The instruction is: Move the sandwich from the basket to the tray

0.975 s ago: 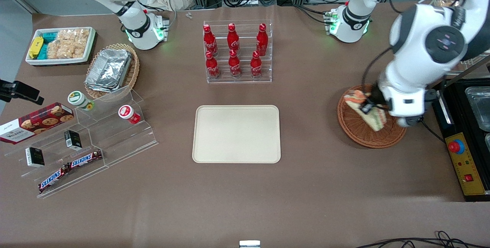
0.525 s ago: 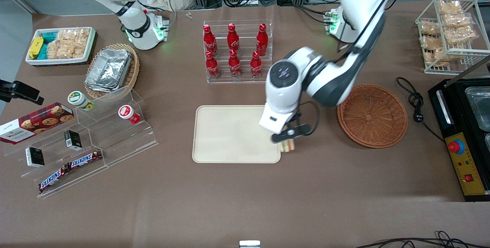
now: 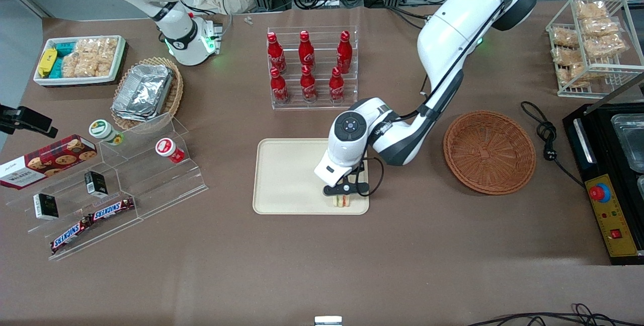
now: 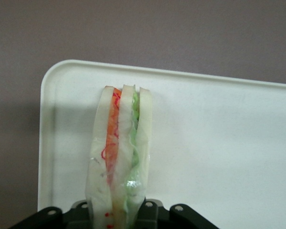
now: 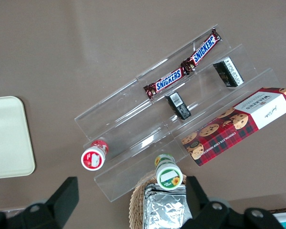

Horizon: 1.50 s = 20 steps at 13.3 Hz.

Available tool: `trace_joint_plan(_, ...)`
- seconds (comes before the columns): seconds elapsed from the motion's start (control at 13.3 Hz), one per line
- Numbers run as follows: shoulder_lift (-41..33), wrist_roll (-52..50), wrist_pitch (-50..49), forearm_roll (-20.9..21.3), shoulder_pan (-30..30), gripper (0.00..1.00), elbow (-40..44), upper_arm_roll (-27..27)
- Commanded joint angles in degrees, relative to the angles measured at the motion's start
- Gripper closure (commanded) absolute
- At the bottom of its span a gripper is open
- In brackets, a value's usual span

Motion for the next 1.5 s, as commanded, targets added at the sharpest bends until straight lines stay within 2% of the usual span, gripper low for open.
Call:
trace_joint_plan(0.0,-7.6,0.4,-8.5,0.7,-0.1,0.00,0.9,0.4)
trace_joint_plan(0.22,-16.9,0.9,-18.1,-0.5,3.4,0.00,1.0,0.4)
trace_joint_plan(0.38,-23.0,2.0,-21.7,-5.3,9.3,0.00,0.7,0.3)
trace_joint_plan(0.67,-36.4,24.0,-26.8,-14.2,23.4,0.00,-6.0,0.3)
trace_joint_plan(0.82,-41.0,35.8,-27.1,-16.1,28.6,0.00,-9.9,0.7)
trace_joint_plan(0.9,-42.8,44.0,-29.7,-17.2,28.1,0.00,-10.7,4.5)
trace_joint_plan(1.05,-45.2,59.1,-34.3,-20.4,23.1,0.00,-11.3,16.9)
trace_joint_plan(1.2,-45.4,66.5,-35.4,-20.4,23.7,0.00,-11.1,19.2)
trace_joint_plan(1.43,-42.7,66.9,-35.6,-17.1,23.5,0.00,-5.9,18.9)
